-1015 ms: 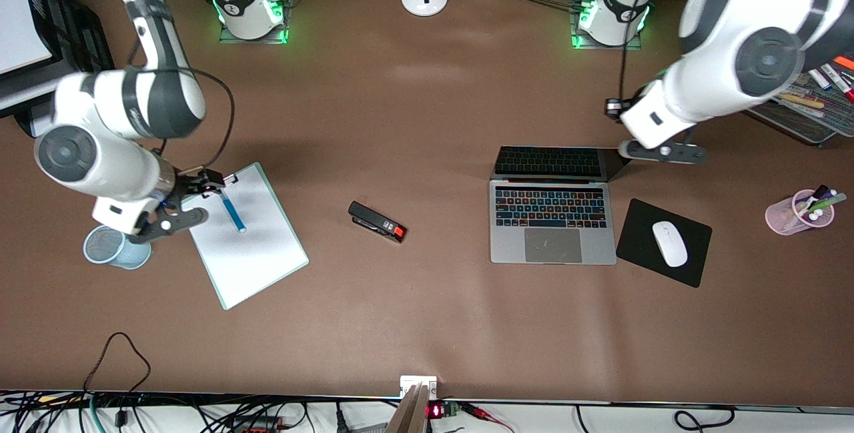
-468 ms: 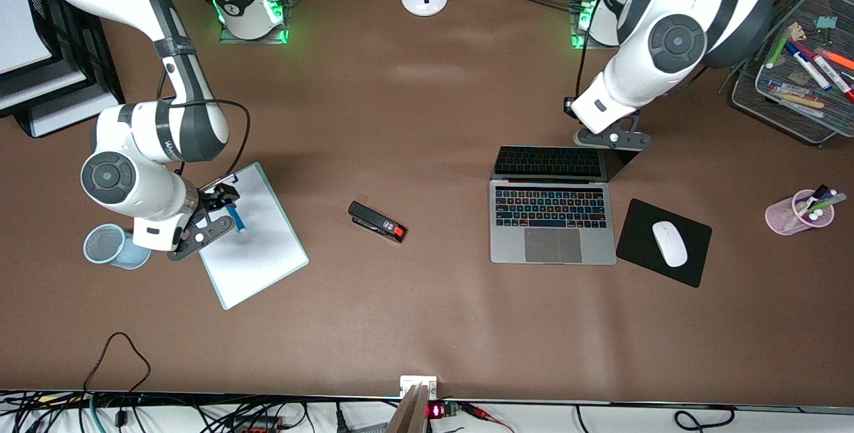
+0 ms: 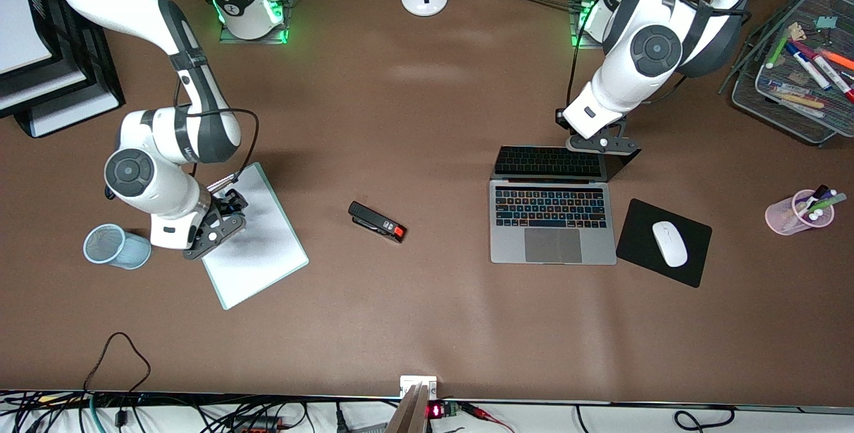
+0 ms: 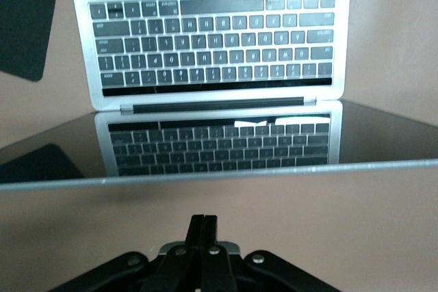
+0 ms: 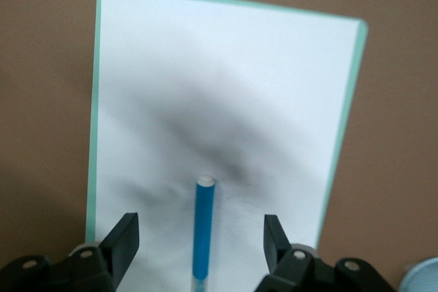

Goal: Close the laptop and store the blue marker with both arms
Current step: 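Grasp the blue marker with the right gripper while the left gripper pushes the lid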

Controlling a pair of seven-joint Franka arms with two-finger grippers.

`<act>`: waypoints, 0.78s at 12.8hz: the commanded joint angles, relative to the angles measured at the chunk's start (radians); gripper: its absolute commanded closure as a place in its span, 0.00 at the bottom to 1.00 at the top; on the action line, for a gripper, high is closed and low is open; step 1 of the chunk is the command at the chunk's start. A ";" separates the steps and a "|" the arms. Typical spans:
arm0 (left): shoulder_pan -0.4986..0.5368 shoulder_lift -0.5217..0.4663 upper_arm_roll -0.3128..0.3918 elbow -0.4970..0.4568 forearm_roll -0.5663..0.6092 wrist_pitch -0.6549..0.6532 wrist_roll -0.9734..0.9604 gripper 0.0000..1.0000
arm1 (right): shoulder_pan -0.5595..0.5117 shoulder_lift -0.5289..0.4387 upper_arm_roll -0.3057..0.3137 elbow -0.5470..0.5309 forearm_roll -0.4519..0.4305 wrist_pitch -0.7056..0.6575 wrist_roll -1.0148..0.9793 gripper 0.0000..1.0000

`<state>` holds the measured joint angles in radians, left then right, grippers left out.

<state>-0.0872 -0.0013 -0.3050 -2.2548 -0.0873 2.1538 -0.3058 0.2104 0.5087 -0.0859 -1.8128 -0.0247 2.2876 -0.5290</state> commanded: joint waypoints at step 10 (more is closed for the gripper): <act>0.043 0.061 -0.006 0.008 0.097 0.253 -0.009 1.00 | -0.037 0.071 0.009 -0.026 0.034 0.104 -0.105 0.43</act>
<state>-0.0715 0.0383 -0.3043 -2.2674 -0.0173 2.3621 -0.3066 0.1829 0.5704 -0.0868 -1.8307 -0.0062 2.3582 -0.6065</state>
